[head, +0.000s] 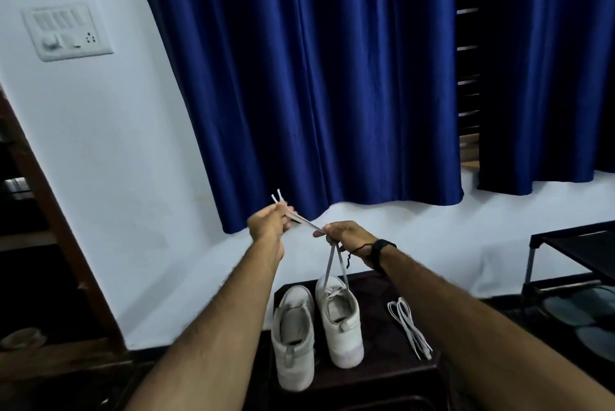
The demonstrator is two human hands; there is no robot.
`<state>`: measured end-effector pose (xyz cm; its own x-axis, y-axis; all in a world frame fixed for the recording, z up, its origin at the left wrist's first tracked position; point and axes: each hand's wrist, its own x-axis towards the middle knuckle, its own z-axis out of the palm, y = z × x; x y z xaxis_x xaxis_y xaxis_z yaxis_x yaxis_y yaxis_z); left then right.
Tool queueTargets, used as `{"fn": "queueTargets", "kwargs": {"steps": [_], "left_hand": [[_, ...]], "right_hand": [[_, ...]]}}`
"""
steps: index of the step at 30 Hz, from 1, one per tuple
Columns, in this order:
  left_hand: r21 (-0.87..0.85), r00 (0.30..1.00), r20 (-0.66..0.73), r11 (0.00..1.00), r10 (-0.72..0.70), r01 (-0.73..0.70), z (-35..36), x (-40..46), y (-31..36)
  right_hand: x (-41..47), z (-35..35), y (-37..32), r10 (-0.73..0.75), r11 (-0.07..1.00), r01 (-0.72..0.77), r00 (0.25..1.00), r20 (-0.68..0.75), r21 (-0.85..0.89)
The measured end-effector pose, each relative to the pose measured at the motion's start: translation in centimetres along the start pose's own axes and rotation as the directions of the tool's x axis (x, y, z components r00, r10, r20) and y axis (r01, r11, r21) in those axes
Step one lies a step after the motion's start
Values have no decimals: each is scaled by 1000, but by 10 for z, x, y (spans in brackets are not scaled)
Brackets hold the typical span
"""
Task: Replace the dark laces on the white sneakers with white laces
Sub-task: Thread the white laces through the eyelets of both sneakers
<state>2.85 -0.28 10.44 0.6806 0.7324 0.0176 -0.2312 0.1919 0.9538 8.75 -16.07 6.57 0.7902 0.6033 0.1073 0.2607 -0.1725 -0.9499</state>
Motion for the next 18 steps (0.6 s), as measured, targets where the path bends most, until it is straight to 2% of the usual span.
{"fn": "queueTargets", "kwargs": {"steps": [2, 4, 6, 8, 9, 10, 12, 13, 15, 16, 18], "left_hand": [[-9, 990, -81, 994, -113, 113, -11, 7, -19], [52, 958, -128, 963, -255, 263, -20, 7, -40], [158, 912, -92, 899, -399, 409, -25, 2, -60], [374, 874, -11, 808, -486, 455, -26, -9, -72], [490, 877, -6, 763, -481, 422, -24, -14, -75], [603, 908, -37, 715, -417, 353, -23, -14, -79], [762, 986, -94, 628, -137, 160, -21, -10, -79], [739, 1000, -16, 673, -21, 26, -18, -10, -76], [560, 970, 235, 808, 61, -186, -8, -20, -64], [465, 937, 345, 859, 48, -215, -2, -26, -61], [390, 894, 446, 909, -48, -146, 9, -38, -55]], "right_hand": [[0, 1, 2, -6, 1000, 6, 998, -60, 1], [3, 1, 5, -14, 1000, 14, 992, -126, -1], [5, 2, 6, -10, 1000, 11, 982, -188, 6], [5, 3, 4, -10, 999, 2, 969, -247, -33], [5, 3, 2, -15, 998, -1, 965, -260, -61], [4, 2, 0, -18, 996, -5, 965, -263, -86], [2, 1, -3, -18, 991, -16, 969, -246, -135], [2, 0, -4, -21, 987, -17, 972, -234, -162], [2, -2, -5, -36, 980, -10, 974, -225, -197], [2, -3, -5, -43, 980, -2, 974, -224, -198], [3, -3, -4, -58, 983, 15, 970, -235, -184]]}}
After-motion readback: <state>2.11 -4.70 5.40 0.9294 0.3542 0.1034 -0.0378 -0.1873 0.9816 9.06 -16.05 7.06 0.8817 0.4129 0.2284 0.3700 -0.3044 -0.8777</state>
